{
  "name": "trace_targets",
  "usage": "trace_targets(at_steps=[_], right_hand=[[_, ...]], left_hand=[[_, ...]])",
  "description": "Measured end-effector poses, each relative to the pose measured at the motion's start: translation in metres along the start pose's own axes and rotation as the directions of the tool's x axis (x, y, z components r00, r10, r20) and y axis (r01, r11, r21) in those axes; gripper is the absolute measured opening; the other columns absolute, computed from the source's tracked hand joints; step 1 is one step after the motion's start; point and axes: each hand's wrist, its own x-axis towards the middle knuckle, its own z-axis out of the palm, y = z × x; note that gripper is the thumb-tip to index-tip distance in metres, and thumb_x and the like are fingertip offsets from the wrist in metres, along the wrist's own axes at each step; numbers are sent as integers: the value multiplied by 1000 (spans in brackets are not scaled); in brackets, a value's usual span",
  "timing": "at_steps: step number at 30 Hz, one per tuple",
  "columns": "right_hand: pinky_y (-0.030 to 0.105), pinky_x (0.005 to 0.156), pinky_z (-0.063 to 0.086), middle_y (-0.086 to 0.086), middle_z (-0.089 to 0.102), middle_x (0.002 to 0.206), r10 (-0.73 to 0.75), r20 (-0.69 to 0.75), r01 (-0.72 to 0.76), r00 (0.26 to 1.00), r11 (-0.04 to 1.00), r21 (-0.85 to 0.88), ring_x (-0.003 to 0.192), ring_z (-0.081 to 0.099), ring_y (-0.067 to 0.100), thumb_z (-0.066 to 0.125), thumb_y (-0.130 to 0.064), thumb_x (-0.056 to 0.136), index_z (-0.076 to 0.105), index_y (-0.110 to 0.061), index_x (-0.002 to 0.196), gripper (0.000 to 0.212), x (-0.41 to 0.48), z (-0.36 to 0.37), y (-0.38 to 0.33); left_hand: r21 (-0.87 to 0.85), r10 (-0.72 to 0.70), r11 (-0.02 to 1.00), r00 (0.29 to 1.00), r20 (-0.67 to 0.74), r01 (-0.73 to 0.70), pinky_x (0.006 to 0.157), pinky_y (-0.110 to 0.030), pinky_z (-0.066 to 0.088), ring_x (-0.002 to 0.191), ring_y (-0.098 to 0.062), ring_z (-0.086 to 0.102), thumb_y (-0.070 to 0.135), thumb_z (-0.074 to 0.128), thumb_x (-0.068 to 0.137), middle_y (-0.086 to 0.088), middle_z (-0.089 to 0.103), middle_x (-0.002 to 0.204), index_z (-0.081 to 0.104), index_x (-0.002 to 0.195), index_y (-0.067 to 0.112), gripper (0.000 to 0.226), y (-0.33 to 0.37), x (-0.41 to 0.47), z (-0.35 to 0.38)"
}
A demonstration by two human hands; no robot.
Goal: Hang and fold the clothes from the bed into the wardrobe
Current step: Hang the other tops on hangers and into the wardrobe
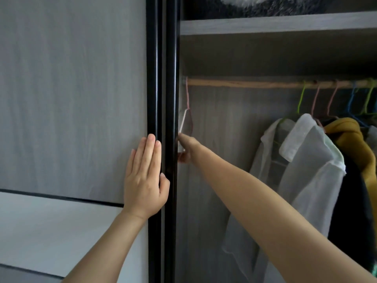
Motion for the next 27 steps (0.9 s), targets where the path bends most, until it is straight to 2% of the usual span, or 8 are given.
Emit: trace_targets(at_steps=[2,7,11,15,19,21,24,27], right_hand=[[20,45,40,6,44,83,-31,-91,27,995,999,-43,62,44,19,45,-19,87,44,-14,99,13,1,-3,-8],[23,51,33,2,42,75,-210,-213,192,954,976,-102,62,41,14,35,-14,93,46,-12,108,18,-10,-27,-31],[20,46,31,4,40,77,-143,-176,113,974,979,-169,54,39,13,37,-13,89,42,-11,77,13,-31,-54,-28],[11,36,27,7,41,73,-109,-144,65,984,957,-282,36,44,9,40,-15,87,40,-12,76,11,-55,-99,-14],[13,34,30,14,61,62,-48,-93,9,994,925,-380,34,47,13,37,-11,88,49,-3,81,17,-107,-164,-8],[16,36,34,17,66,69,-45,-43,24,998,914,-406,42,51,18,43,-9,85,53,0,95,18,-142,-200,-8],[22,42,46,18,69,97,-50,28,58,998,892,-448,57,62,25,51,-7,63,57,-5,113,51,-203,-256,-1],[27,47,52,17,69,109,-20,82,56,996,884,-464,64,66,32,51,4,67,71,-8,106,46,-265,-306,15]], left_hand=[[-3,0,1000,1000,2,0,119,-33,7,146,-13,0,10,36,75,-14,20,149,14,144,10,72,-1,0,0],[-9,-2,1000,1000,4,2,119,-33,7,146,-13,1,10,36,76,-14,21,148,15,144,8,71,-1,0,1],[-10,11,1000,1000,-6,-11,119,-33,7,146,-13,1,11,35,77,-7,13,155,14,144,10,71,-3,0,1],[14,-2,1000,1000,-12,2,118,-35,10,146,-17,5,11,37,78,-13,19,151,19,143,5,68,-2,-1,0],[87,-58,995,998,0,57,110,-49,22,135,-37,24,15,41,80,-24,32,145,31,138,2,60,10,-2,-8],[113,-64,991,998,-16,65,104,-57,29,132,-42,26,17,44,82,-27,36,142,38,135,4,54,35,-13,-14],[51,-6,999,997,77,2,101,-59,30,130,-43,29,22,44,83,-26,35,141,41,133,8,52,94,-35,-17],[-2,53,999,978,201,-54,100,-58,30,130,-43,30,24,49,79,-27,35,141,38,135,10,60,156,-52,-9]])
